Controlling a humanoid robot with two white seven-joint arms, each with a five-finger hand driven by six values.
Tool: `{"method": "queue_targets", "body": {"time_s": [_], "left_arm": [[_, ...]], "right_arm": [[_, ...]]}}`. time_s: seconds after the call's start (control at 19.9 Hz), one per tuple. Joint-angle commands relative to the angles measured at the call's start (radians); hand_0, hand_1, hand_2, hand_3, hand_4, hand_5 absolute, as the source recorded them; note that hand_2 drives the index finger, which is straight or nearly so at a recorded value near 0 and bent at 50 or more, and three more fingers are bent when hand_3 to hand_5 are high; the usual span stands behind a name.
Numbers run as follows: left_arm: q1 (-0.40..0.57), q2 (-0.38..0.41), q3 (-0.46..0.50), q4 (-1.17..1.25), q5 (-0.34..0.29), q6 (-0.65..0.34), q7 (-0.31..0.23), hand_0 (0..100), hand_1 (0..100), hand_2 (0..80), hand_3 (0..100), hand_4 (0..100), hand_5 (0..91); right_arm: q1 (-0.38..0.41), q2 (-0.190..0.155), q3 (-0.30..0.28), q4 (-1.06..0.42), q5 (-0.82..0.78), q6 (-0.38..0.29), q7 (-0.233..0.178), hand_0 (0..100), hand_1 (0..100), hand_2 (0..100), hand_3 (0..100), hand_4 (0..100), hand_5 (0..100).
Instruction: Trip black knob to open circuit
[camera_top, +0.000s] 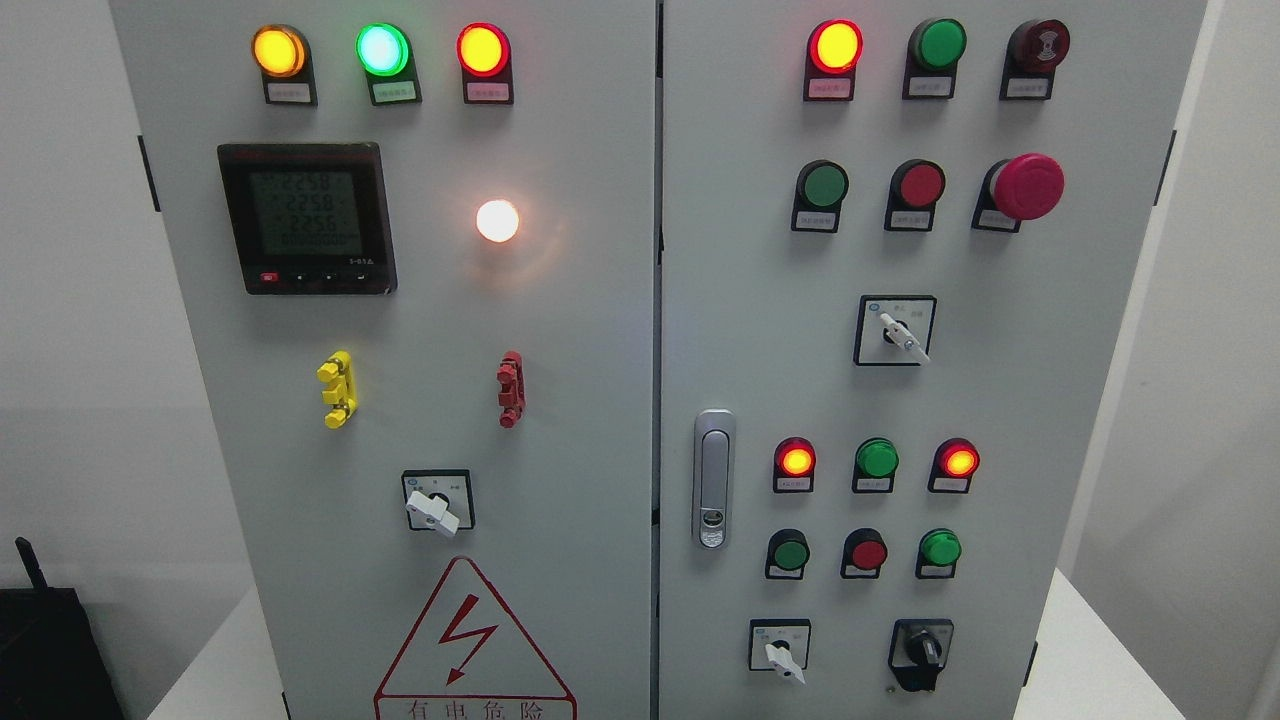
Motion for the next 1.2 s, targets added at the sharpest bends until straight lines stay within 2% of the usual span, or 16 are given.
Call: {"method": "queue_targets", "body": {"time_s": [0.0, 0.65, 0.85, 1.0, 1.05, 1.1, 1.15], "left_arm": [[0.0, -0.001, 0.001, 0.001, 0.002, 0.0, 0.0, 12, 39, 0.0, 0, 0, 0.0], [0.0, -0.001, 0.001, 0.001, 0.002, 0.001, 0.0, 12, 39, 0.0, 0, 0, 0.0], [0.0, -0.001, 0.001, 0.001, 0.002, 0.001, 0.0, 12, 39, 0.0, 0, 0, 0.0], [0.0, -0.001, 0.001, 0.001, 0.002, 0.0, 0.0, 12, 39, 0.0, 0, 0, 0.0], [0.0, -0.001, 0.001, 0.001, 0.002, 0.001, 0.0, 12, 39, 0.0, 0, 0, 0.0], [0.0, -0.001, 0.001, 0.001, 0.002, 0.0, 0.0, 12, 39, 0.0, 0, 0, 0.0], [0.0, -0.001, 0.001, 0.001, 0.002, 0.001, 0.0, 12, 39, 0.0, 0, 0, 0.0]], "right_arm": [[-0.004, 0.001, 0.002, 0.002, 0.002, -0.004, -0.005, 4, 23, 0, 0, 0, 0], [-0.004, -0.005, -0.005, -0.012, -0.007, -0.011, 0.007, 3, 24, 0, 0, 0, 0], [0.0, -0.01, -0.007, -0.029, -0.007, -0.087, 0.007, 4, 27, 0, 0, 0, 0], [0.004, -0.01, -0.011, -0.075, -0.007, -0.096, 0.004, 6, 30, 0, 0, 0, 0], [0.005, -0.01, -0.019, -0.093, -0.007, -0.1, 0.0, 7, 34, 0, 5, 0, 0], [0.005, -0.01, -0.03, -0.116, -0.007, -0.104, 0.0, 7, 38, 0, 19, 2, 0], [0.008, -0.011, -0.037, -0.141, -0.007, -0.109, 0.001, 7, 40, 0, 20, 4, 0]]}}
